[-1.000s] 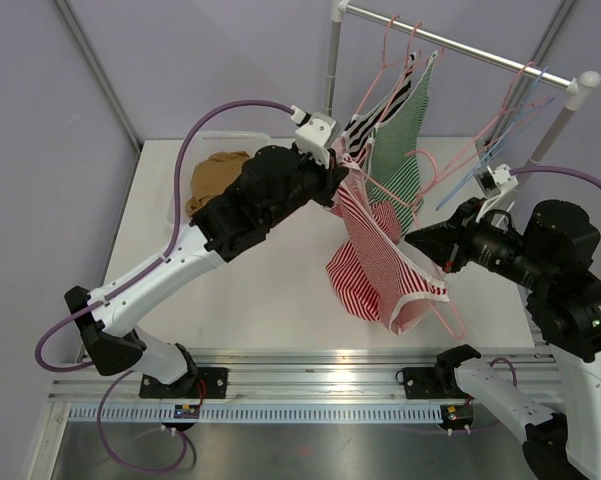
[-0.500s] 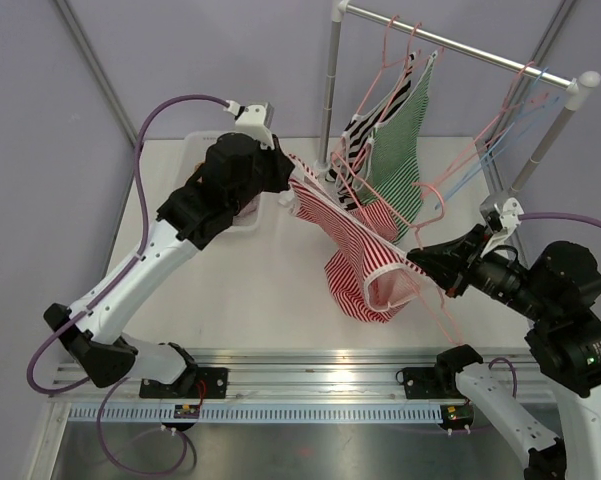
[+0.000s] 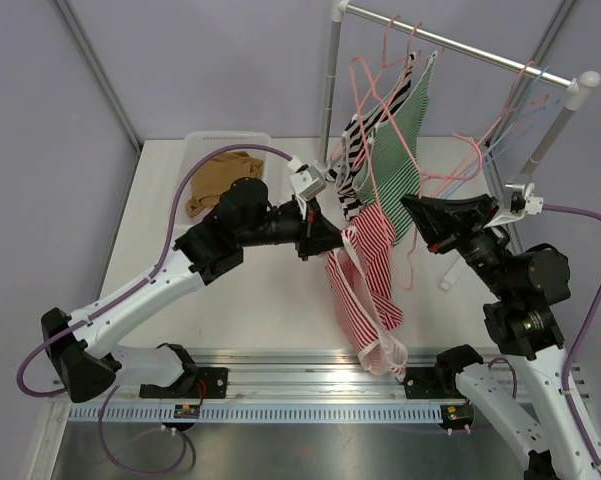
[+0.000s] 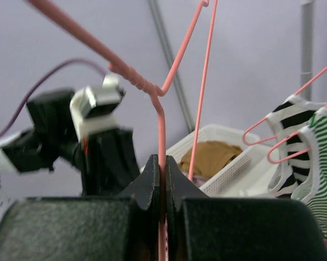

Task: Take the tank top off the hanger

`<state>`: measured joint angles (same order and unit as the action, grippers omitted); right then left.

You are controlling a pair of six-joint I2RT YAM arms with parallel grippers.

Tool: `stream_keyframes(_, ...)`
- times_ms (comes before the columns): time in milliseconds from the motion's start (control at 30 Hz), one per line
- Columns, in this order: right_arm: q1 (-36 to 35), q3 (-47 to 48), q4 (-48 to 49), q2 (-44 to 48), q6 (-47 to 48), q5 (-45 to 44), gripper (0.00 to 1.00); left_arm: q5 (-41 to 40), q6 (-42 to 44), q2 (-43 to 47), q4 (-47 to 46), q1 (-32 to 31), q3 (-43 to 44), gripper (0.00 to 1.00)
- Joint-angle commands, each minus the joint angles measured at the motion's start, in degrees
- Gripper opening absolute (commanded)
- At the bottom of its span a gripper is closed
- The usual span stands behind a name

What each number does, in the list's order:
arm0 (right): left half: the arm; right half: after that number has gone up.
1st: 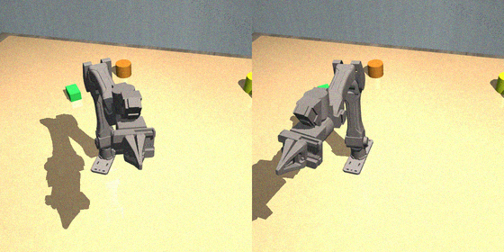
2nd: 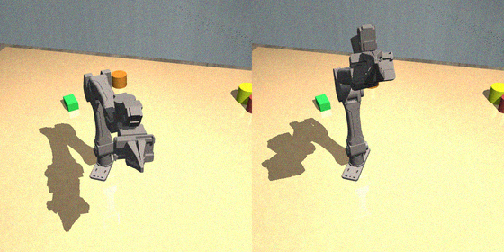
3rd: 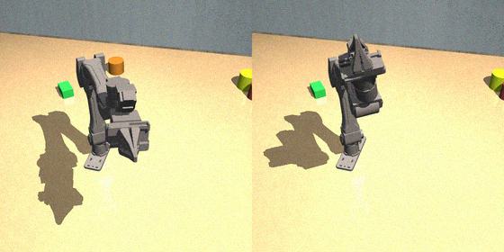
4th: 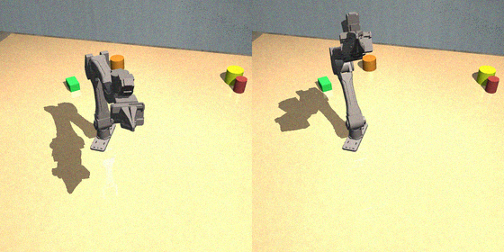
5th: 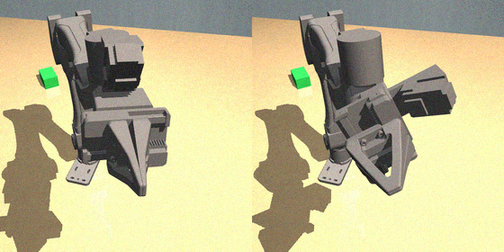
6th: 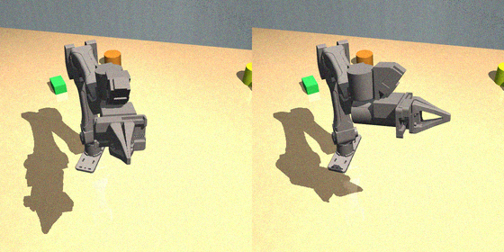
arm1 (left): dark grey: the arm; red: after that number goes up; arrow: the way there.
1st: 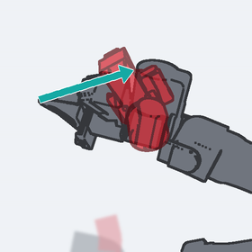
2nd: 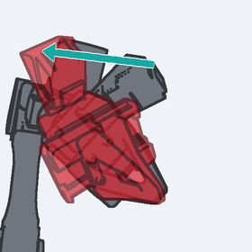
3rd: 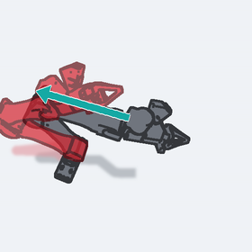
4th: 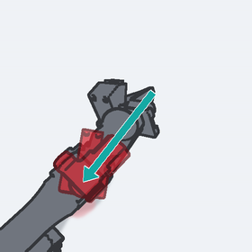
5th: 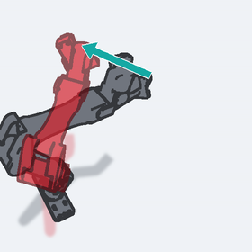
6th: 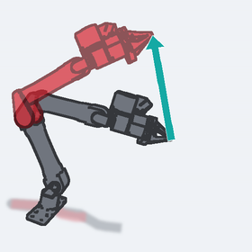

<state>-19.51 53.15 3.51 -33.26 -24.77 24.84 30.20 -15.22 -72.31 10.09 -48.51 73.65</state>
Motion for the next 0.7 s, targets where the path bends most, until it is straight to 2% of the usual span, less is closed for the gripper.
stream_keyframes(0, -0.36, 0.63, 16.2, -1.02, -4.67, -14.07, 0.0, -0.9, 1.51, 2.97, -4.12, 0.17, -4.82, 0.0)
stream_keyframes(33, -0.27, 2.21, 8.87, -1.11, -4.23, -16.47, 0.0, -7.02, 1.51, 2.88, -2.89, 0.17, -5.18, 0.0)
stream_keyframes(100, -0.27, 8.86, -1.78, -1.72, -4.05, -23.65, 0.0, -12.33, 1.25, 2.18, 1.66, 0.17, -5.01, 0.0)
stream_keyframes(133, -0.27, 11.17, -13.06, -2.68, -4.05, -26.66, 0.0, -15.57, 1.16, 1.48, 2.82, 0.17, -5.0, 0.0)
stream_keyframes(267, -0.27, 16.55, -26.34, -4.01, -4.66, -40.1, 0.0, -19.03, 0.11, 0.95, 5.64, 0.17, -5.62, 0.01)
stream_keyframes(333, -0.27, 17.69, -28.37, -4.97, -4.85, -42.67, 0.0, -19.38, -0.51, 1.12, 5.64, 0.17, -6.32, 0.08)
stream_keyframes(400, -0.27, 19.79, -30.66, -6.38, -4.58, -44.34, 0.0, -20.0, -0.95, 1.56, 6.95, 0.17, -6.32, 0.26)
stream_keyframes(467, -0.27, 21.9, -32.15, -9.71, -3.09, -44.0, 0.0, -22.37, -1.65, 1.74, 10.02, 0.17, -5.27, 0.51)
stream_keyframes(567, -0.27, 31.98, -36.46, -16.74, -0.72, -44.87, 0.0, -25.44, -1.91, 2.7, 14.07, 0.08, -3.86, 0.67)
stream_keyframes(667, -0.27, 38.67, -38.04, -22.98, 0.69, -45.49, 0.0, -28.87, -2.62, 4.98, 17.23, 0.0, -3.51, 0.76)
